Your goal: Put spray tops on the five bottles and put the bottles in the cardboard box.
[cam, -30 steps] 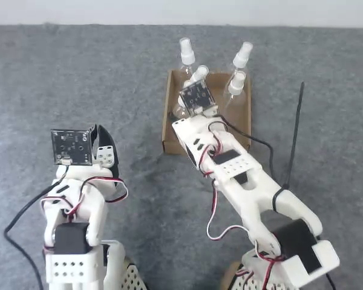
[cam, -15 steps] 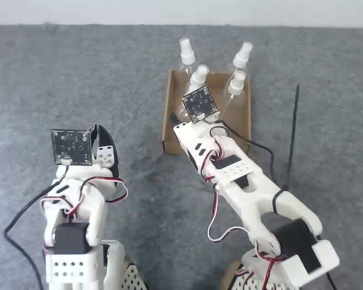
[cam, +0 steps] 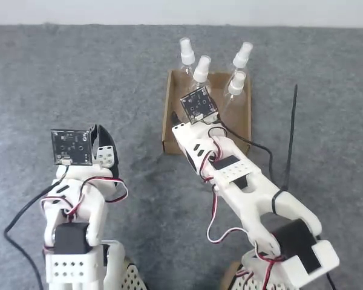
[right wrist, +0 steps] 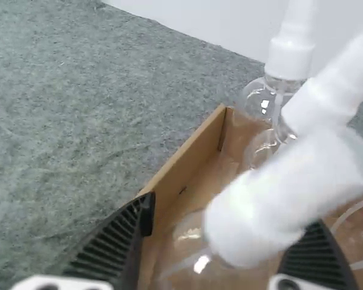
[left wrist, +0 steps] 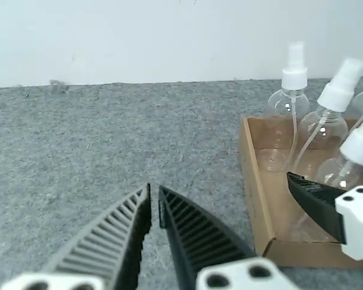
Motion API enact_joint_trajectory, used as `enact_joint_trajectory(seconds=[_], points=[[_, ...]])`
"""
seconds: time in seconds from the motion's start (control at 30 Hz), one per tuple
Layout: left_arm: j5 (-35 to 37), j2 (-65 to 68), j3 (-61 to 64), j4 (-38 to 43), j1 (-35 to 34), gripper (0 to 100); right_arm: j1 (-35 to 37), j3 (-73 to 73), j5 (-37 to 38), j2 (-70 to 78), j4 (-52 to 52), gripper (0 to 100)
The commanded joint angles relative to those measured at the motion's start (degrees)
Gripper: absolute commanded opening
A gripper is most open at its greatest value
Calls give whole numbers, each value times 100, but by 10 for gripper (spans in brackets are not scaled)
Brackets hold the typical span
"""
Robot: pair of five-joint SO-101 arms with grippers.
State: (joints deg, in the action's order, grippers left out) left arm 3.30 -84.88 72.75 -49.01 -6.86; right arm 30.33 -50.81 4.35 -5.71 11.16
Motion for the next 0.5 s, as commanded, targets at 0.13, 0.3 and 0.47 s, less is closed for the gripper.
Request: enact_joint_trajectory(seconds=[0.13,0.3,0.47], points=[[62,53,-163,141,-9,12,40,35,105,-145,-22,282],[62,53,-163,141,-9,12,31,35,105,-154,-22,282],[62,53,-163,141,-9,12,40,44,105,-163,-22,282]])
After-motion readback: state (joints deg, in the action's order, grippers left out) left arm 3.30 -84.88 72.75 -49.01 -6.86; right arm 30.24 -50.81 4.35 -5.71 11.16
